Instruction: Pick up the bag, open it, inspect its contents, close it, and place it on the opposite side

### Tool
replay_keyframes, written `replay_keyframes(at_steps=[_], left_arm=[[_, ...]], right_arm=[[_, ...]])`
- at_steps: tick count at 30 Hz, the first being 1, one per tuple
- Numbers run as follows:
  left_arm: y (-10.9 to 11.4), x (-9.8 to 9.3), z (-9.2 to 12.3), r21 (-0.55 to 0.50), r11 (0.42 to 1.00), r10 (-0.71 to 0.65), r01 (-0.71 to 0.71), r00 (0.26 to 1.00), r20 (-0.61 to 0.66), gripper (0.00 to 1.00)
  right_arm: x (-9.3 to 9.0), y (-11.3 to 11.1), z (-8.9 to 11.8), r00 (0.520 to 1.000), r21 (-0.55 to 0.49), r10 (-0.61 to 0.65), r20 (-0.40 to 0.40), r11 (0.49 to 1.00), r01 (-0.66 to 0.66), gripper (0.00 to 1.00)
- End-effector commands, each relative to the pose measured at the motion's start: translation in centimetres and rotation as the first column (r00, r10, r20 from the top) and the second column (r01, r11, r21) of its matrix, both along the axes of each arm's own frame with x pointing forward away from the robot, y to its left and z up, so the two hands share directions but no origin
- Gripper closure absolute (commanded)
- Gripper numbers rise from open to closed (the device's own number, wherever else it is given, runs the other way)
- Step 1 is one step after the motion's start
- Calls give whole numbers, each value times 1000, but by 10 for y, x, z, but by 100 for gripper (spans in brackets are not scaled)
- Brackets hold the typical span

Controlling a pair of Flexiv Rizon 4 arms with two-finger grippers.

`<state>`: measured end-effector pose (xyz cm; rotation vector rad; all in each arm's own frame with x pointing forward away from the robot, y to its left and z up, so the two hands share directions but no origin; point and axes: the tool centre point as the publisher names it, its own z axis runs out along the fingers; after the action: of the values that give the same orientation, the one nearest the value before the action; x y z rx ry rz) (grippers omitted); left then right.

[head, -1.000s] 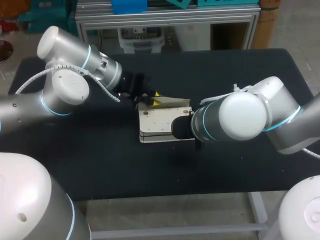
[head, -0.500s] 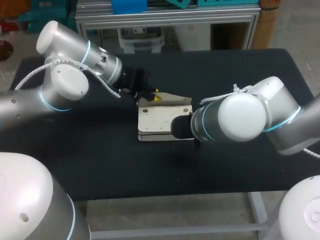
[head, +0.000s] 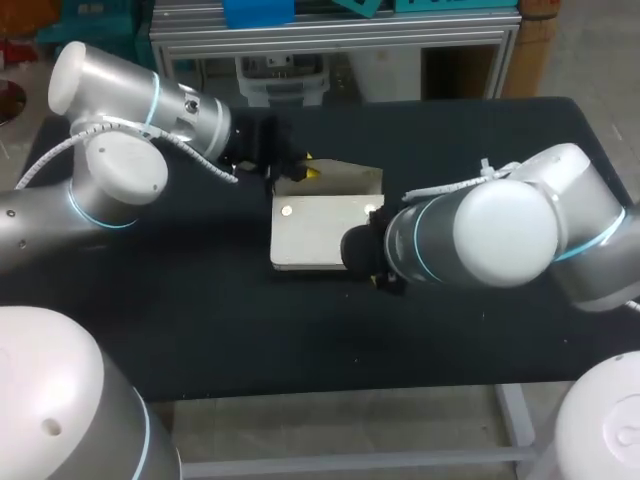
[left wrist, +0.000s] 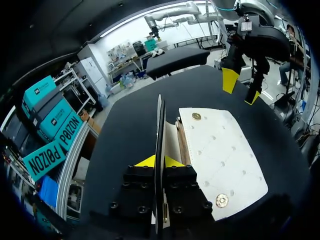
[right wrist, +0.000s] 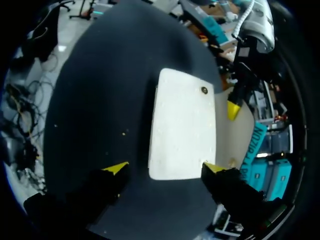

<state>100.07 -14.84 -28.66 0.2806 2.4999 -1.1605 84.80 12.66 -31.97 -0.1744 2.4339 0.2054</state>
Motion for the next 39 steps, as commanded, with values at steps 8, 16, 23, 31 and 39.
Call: replay_keyframes(at_steps=[8,16,23,31,39], left_arm=[[0,-14,32,3,998,57,-57,998,28,100],[0,-14,32,3,998,57,-57,998,28,100],[-1,-36,45,-15,997,76,-75,996,55,100],[-8,-50,59,-15,997,80,-79,995,63,100],[-15,-54,69,-19,996,83,-83,995,51,100]], right_arm=[[-7,-22,30,997,47,-28,78,999,24,100],[3,-23,47,994,63,-10,112,998,3,100],[22,-14,60,990,52,0,138,999,-7,100],[42,-5,64,987,54,18,157,998,-27,100],[66,6,59,986,55,53,157,997,-62,100]])
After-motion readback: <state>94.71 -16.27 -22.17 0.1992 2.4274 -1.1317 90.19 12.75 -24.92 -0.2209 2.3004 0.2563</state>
